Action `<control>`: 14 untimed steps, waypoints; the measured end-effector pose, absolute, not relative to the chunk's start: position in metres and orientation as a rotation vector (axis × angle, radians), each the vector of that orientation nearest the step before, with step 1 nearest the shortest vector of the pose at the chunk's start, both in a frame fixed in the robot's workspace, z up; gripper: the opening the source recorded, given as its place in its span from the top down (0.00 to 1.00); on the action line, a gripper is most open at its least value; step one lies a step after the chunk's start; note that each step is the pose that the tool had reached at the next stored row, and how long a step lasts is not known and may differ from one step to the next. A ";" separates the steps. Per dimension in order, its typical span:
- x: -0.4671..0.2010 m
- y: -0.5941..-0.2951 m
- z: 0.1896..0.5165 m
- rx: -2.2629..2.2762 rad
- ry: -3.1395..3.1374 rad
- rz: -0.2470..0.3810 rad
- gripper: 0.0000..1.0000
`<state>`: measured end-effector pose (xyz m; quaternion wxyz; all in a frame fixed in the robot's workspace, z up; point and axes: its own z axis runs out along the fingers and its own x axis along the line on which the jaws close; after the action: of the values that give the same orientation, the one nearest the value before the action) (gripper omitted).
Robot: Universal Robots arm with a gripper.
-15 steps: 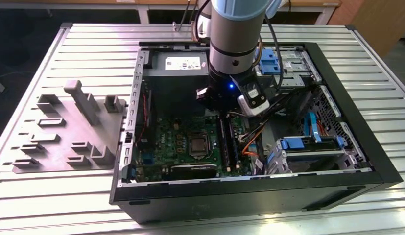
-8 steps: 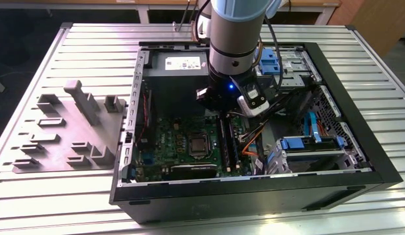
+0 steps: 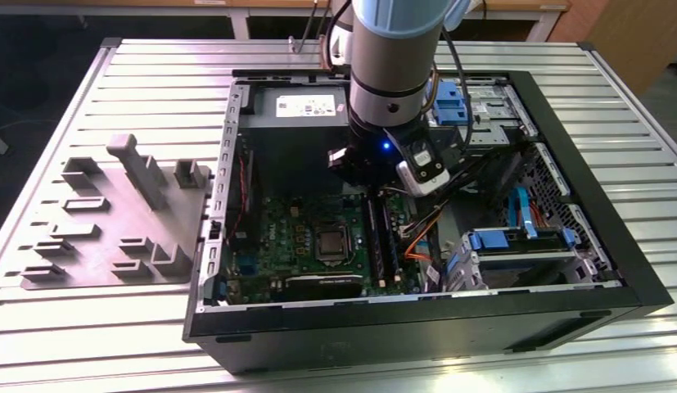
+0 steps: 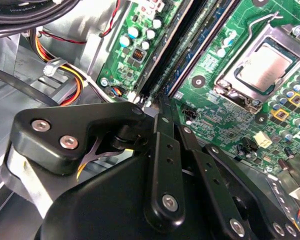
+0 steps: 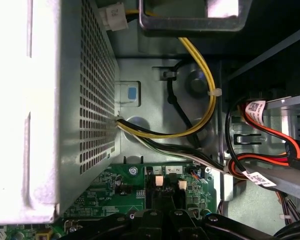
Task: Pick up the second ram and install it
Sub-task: 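Press down the second ram until it locks into place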
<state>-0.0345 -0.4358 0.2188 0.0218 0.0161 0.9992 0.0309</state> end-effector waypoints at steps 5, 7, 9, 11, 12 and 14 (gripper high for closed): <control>-0.035 -0.436 0.218 0.050 3.096 0.097 0.90; -0.035 -0.436 0.216 0.050 3.096 0.096 0.90; -0.035 -0.436 0.216 0.050 3.096 0.095 0.90; -0.035 -0.436 0.216 0.050 3.096 0.096 0.90; -0.035 -0.436 0.215 0.050 3.096 0.096 0.90; -0.035 -0.436 0.215 0.050 3.096 0.096 0.90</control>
<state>-0.0345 -0.4358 0.2155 0.0219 0.0161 0.9992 0.0310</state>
